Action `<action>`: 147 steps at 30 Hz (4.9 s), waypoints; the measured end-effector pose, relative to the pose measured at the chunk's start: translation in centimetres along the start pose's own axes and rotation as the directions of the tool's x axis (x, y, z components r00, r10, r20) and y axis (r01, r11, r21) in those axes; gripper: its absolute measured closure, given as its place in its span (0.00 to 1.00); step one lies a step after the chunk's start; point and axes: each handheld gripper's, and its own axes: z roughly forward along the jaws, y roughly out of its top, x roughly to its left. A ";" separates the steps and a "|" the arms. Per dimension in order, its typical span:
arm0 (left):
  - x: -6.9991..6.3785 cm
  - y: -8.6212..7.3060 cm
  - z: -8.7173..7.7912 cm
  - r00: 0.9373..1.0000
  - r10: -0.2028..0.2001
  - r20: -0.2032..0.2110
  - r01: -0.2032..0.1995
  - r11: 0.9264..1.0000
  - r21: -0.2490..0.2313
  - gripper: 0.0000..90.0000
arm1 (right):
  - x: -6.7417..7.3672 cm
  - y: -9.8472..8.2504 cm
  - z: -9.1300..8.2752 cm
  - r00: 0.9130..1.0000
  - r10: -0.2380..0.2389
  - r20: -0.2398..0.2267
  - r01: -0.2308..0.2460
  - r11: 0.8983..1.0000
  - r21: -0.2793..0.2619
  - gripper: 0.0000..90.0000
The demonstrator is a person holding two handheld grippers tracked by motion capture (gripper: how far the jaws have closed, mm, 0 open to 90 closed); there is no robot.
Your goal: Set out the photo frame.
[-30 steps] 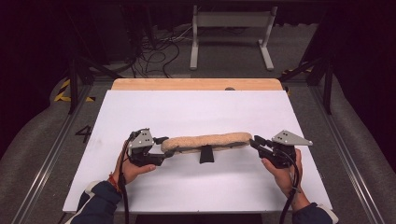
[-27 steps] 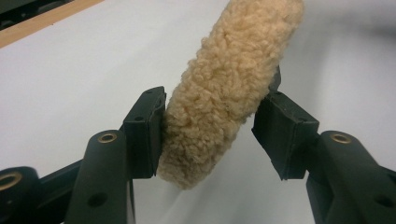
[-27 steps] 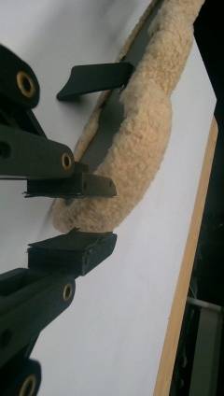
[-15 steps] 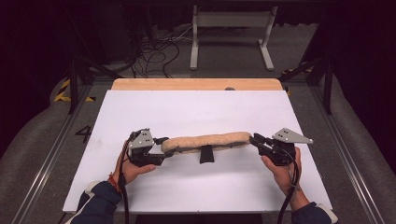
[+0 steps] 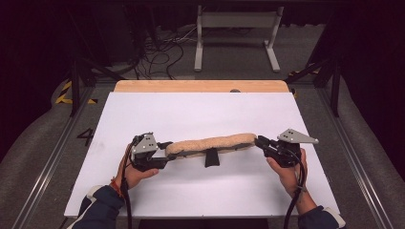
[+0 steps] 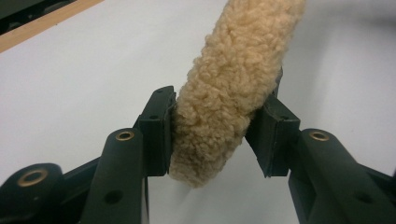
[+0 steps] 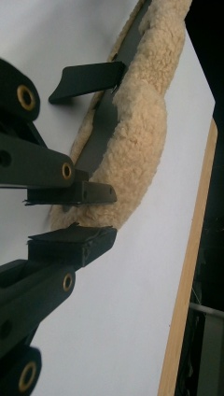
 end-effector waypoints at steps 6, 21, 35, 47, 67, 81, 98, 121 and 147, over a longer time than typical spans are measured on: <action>-0.1 0.0 -0.2 1.000 -0.001 0.004 0.002 1.000 -0.003 0.60 | -0.2 0.3 0.2 1.000 0.005 0.002 -0.005 1.000 0.006 0.85; -0.4 0.2 -0.2 0.999 -0.018 0.034 0.019 1.000 -0.024 0.62 | -0.6 0.5 0.6 1.000 0.030 -0.005 -0.030 0.999 0.013 0.85; -1.5 0.3 -0.4 0.999 0.028 0.023 -0.028 1.000 -0.006 0.67 | -0.8 1.0 1.8 0.999 0.035 0.038 -0.035 0.999 0.010 0.84; -1.7 0.7 -0.4 0.997 0.007 0.070 -0.003 0.998 -0.064 0.55 | 0.1 1.3 0.4 1.000 0.029 0.005 -0.029 1.000 -0.011 0.81; -2.9 0.8 -0.3 0.995 0.053 0.085 -0.049 0.997 -0.057 0.69 | 3.2 1.3 2.1 0.997 0.002 -0.081 0.000 0.999 0.033 0.93; -4.8 1.1 -0.5 0.990 0.111 0.081 -0.107 0.993 -0.048 0.71 | 3.5 1.7 3.0 0.995 0.036 -0.095 -0.032 0.999 0.039 0.83; -5.8 1.2 -0.4 0.987 0.128 0.093 -0.123 0.991 -0.052 0.71 | 4.6 2.5 3.2 0.948 0.262 -0.180 -0.252 0.965 0.077 0.47; -7.3 1.3 0.4 0.983 0.121 0.135 -0.115 0.992 -0.050 0.67 | 6.3 4.0 5.6 0.893 0.431 -0.129 -0.414 0.900 0.136 0.34; -9.5 2.2 2.1 0.971 0.159 0.179 -0.152 0.987 -0.052 0.59 | 9.0 4.7 9.4 0.876 0.475 -0.088 -0.421 0.840 0.344 0.26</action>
